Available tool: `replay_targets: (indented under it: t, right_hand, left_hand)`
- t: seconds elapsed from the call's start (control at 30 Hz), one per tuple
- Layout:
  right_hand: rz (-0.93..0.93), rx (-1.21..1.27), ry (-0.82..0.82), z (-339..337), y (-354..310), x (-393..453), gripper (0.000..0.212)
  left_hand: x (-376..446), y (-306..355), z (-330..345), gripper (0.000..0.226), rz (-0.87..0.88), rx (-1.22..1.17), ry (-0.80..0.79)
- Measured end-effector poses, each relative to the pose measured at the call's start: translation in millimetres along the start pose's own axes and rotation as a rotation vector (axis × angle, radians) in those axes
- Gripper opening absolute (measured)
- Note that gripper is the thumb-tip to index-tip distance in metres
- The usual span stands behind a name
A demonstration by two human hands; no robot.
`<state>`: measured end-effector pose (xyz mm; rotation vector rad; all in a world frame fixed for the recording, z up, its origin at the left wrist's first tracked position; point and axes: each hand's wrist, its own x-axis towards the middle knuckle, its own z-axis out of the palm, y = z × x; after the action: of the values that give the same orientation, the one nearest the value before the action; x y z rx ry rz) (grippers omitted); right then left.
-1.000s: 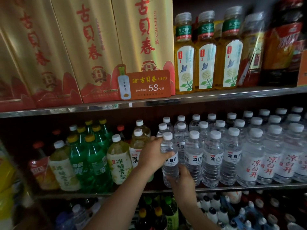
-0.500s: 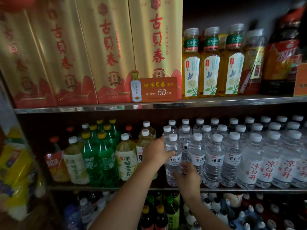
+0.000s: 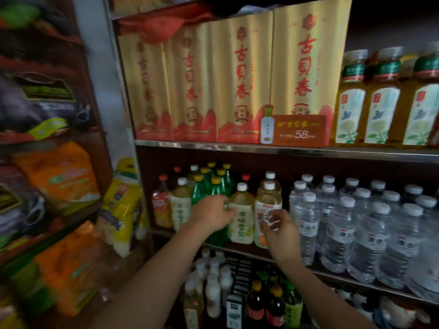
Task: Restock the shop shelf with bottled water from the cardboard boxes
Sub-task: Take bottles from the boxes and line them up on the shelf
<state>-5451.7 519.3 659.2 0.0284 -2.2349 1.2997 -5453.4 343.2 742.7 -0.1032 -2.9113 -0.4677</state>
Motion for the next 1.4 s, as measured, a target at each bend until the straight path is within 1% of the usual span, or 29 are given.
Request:
replay_targets:
  t: [0.07,0.17,0.23,0.33,0.43,0.5,0.57,0.7,0.77,0.87,0.97,1.03,1.1,1.13,1.2,1.27,1.33,1.4]
  right_hand:
    - [-0.053,-0.002,-0.102,22.1,-23.9,-4.4,0.022]
    - [-0.142,-0.004,-0.309,61.2,-63.9,-22.9,0.025]
    - [-0.201,0.025,-0.44,90.2,-92.9,-45.0,0.027]
    - [-0.228,0.113,-0.661,135.2,-134.5,-91.7,0.027]
    - [-0.233,0.166,-0.906,175.7,-172.7,-156.4,0.024]
    - [-0.229,0.231,-1.043,201.0,-194.2,-203.6,0.028]
    - [-0.22,0.214,-1.168,220.4,-215.7,-252.7,0.029]
    - [-0.225,0.187,-1.402,245.8,-247.5,-351.4,0.032]
    - [-0.223,0.159,-1.499,254.1,-258.0,-399.8,0.033]
    - [-0.207,0.088,-1.589,270.9,-261.6,-468.9,0.035]
    - [-0.21,-0.019,-1.664,284.1,-260.3,-526.8,0.034]
    - [-0.179,-0.087,-1.709,293.0,-255.2,-558.0,0.029]
    - [-0.143,-0.153,-1.724,303.1,-242.0,-584.6,0.029]
    - [-0.104,-0.185,-1.733,307.5,-232.6,-595.7,0.033]
    - [-0.029,-0.257,-1.732,318.0,-208.5,-615.3,0.044]
    - [0.033,-0.342,-1.733,327.3,-182.0,-629.6,0.055]
    - [0.107,-0.45,-1.77,336.6,-155.5,-640.2,0.06]
    - [0.193,-0.526,-1.811,348.9,-125.3,-651.3,0.066]
  left_hand:
    - [-21.9,-37.3,-17.7,0.058,-0.075,0.032,0.017]
    - [-67.9,-97.7,-42.0,0.051,-0.191,0.084,0.049]
    - [-108.6,-136.4,-58.2,0.047,-0.318,0.12,0.064]
    - [-183.1,-192.2,-80.4,0.044,-0.503,0.157,0.094]
    - [-271.0,-247.7,-100.5,0.041,-0.703,0.146,0.086]
    - [-332.7,-274.8,-111.9,0.05,-0.861,0.137,0.106]
    - [-396.2,-296.2,-117.2,0.058,-0.984,0.129,0.102]
    - [-515.0,-313.7,-117.6,0.041,-1.176,0.04,0.166]
    - [-568.8,-322.8,-110.7,0.041,-1.303,-0.014,0.159]
    - [-637.1,-338.0,-96.5,0.049,-1.411,-0.064,0.162]
    - [-688.5,-356.0,-80.9,0.028,-1.496,-0.143,0.161]
    - [-716.3,-372.5,-65.3,0.032,-1.554,-0.233,0.135]
    - [-741.4,-393.4,-43.2,0.03,-1.583,-0.358,0.161]
    - [-750.0,-402.1,-32.0,0.028,-1.595,-0.378,0.133]
    - [-763.7,-418.3,-3.4,0.034,-1.589,-0.41,0.015]
    - [-772.2,-432.9,30.1,0.035,-1.578,-0.47,-0.083]
    - [-779.7,-446.7,66.0,0.04,-1.641,-0.544,-0.141]
    - [-787.1,-463.5,107.3,0.045,-1.736,-0.609,-0.151]
